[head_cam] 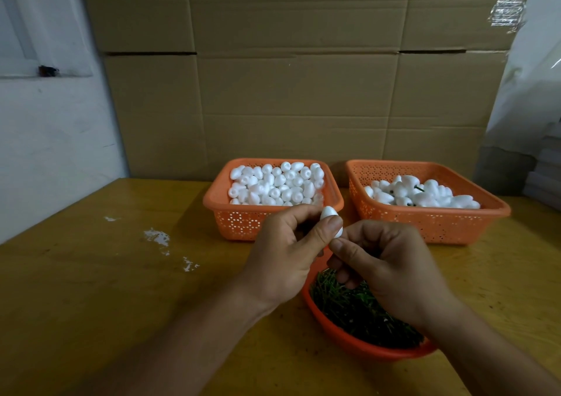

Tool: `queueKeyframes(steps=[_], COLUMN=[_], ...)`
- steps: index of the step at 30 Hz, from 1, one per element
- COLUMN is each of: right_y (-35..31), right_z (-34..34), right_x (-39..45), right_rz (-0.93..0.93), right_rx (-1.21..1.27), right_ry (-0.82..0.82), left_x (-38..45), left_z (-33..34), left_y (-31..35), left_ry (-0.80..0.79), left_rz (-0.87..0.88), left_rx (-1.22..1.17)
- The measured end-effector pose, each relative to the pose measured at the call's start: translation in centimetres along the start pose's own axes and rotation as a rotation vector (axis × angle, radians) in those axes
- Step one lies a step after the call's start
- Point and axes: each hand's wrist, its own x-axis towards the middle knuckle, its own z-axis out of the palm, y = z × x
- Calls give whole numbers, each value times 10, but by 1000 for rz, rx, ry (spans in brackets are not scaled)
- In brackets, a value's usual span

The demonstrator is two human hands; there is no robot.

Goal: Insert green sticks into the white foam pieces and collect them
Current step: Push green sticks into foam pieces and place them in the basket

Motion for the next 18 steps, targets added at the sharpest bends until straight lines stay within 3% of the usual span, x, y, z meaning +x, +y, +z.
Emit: queueKeyframes(steps=[11,14,18], right_y=[-3,-3,9], right_z=[-2,-8,-32], right_x=[3,6,21], right_rz=[7,20,34], right_rx=[139,128,-125], right_ry=[-13,87,314], left_x=[1,0,0], left_z=[0,3,4], left_y=[-1,-2,-6], left_ry=[-33,-20,20], left_rz=[42,15,-33], left_rx=[-65,-86,-25])
